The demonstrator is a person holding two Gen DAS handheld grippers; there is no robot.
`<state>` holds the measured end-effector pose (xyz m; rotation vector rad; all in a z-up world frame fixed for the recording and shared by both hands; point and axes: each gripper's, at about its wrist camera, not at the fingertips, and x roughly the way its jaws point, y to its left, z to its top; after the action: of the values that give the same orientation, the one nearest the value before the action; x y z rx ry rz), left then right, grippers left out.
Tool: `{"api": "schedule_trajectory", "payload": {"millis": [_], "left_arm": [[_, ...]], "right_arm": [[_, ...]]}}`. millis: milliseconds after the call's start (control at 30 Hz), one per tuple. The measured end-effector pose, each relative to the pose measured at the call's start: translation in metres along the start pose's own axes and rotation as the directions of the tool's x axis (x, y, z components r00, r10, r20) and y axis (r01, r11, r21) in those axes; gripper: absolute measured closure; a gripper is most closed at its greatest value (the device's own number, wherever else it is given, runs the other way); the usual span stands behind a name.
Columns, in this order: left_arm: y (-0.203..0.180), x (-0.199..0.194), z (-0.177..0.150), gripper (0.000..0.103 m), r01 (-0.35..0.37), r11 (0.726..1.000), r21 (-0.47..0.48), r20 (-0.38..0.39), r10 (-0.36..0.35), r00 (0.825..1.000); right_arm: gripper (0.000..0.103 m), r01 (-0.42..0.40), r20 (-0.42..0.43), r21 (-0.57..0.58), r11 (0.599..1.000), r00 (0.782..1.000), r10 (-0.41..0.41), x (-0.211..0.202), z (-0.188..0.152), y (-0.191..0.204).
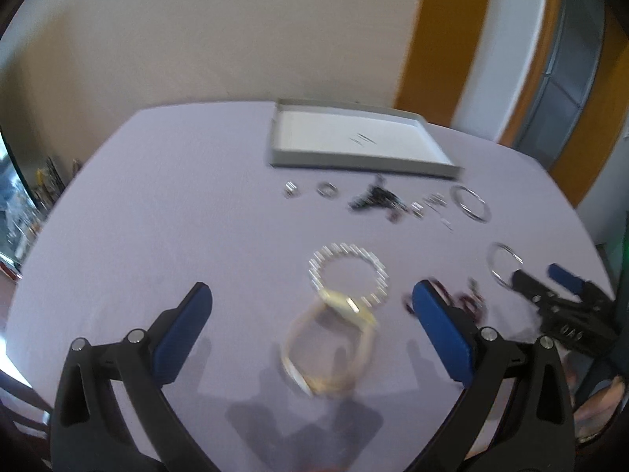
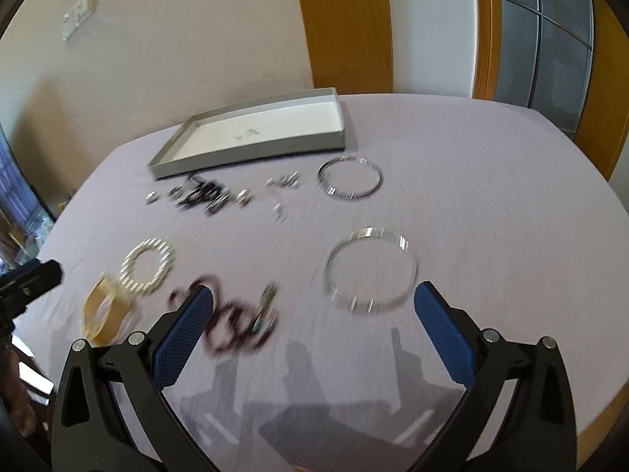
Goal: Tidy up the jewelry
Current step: 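Move left tool to the pearl stud earring while right tool straddles the silver bangle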
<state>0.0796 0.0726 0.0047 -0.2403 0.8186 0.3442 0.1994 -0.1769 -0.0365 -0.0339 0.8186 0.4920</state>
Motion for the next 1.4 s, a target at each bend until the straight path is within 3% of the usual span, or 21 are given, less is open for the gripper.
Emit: {"api": "schedule_trajectory", "payload": {"millis": [167, 267, 467, 600, 733, 800, 833, 1067, 1167, 1400], "left_arm": [[0.016, 0.038, 0.040, 0.002, -0.077, 0.997, 0.019, 0.000, 0.077, 0.997], [0.025, 0.065, 0.056, 0.002, -0.088, 0.996, 0.026, -0.029, 0.089, 0.996], [0.035, 0.098, 0.063, 0.002, -0.089, 0.995, 0.049, -0.068, 0.092, 0.993], [0.033, 0.103, 0.060, 0.002, -0.080, 0.995, 0.061, -0.068, 0.084, 0.994], [0.028, 0.109, 0.059, 0.002, -0.068, 0.994, 0.087, -0.060, 0.073, 0.995], [0.024, 0.110, 0.058, 0.002, -0.069, 0.992, 0.107, -0.057, 0.076, 0.995], [0.023, 0.111, 0.057, 0.002, -0.069, 0.991, 0.112, -0.056, 0.076, 0.996], [0.022, 0.116, 0.056, 0.002, -0.052, 0.992, 0.116, -0.061, 0.059, 0.996], [0.020, 0.120, 0.057, 0.006, -0.049, 0.991, 0.123, -0.063, 0.057, 0.996], [0.017, 0.137, 0.062, 0.033, -0.062, 0.989, 0.133, -0.096, 0.075, 0.993]], "right_arm": [[0.001, 0.042, -0.045, 0.005, 0.999, 0.998, -0.042, 0.046, 0.037, -0.014], [0.001, 0.050, -0.084, 0.007, 0.999, 0.995, -0.049, 0.073, 0.053, -0.018], [0.001, 0.098, -0.152, -0.005, 0.995, 0.984, -0.098, 0.109, 0.065, -0.026], [0.002, 0.118, -0.149, -0.035, 0.992, 0.981, -0.122, 0.117, 0.066, -0.023], [0.013, 0.110, -0.112, -0.044, 0.993, 0.987, -0.114, 0.120, 0.069, -0.020], [0.021, 0.104, -0.089, -0.046, 0.994, 0.990, -0.108, 0.119, 0.068, -0.019], [0.031, 0.105, -0.082, -0.046, 0.993, 0.991, -0.108, 0.118, 0.068, -0.018], [0.033, 0.122, -0.080, -0.023, 0.992, 0.989, -0.124, 0.119, 0.067, -0.021], [0.033, 0.124, -0.080, -0.023, 0.992, 0.989, -0.125, 0.119, 0.067, -0.021], [0.033, 0.115, -0.080, -0.023, 0.993, 0.990, -0.117, 0.119, 0.066, -0.022]]}}
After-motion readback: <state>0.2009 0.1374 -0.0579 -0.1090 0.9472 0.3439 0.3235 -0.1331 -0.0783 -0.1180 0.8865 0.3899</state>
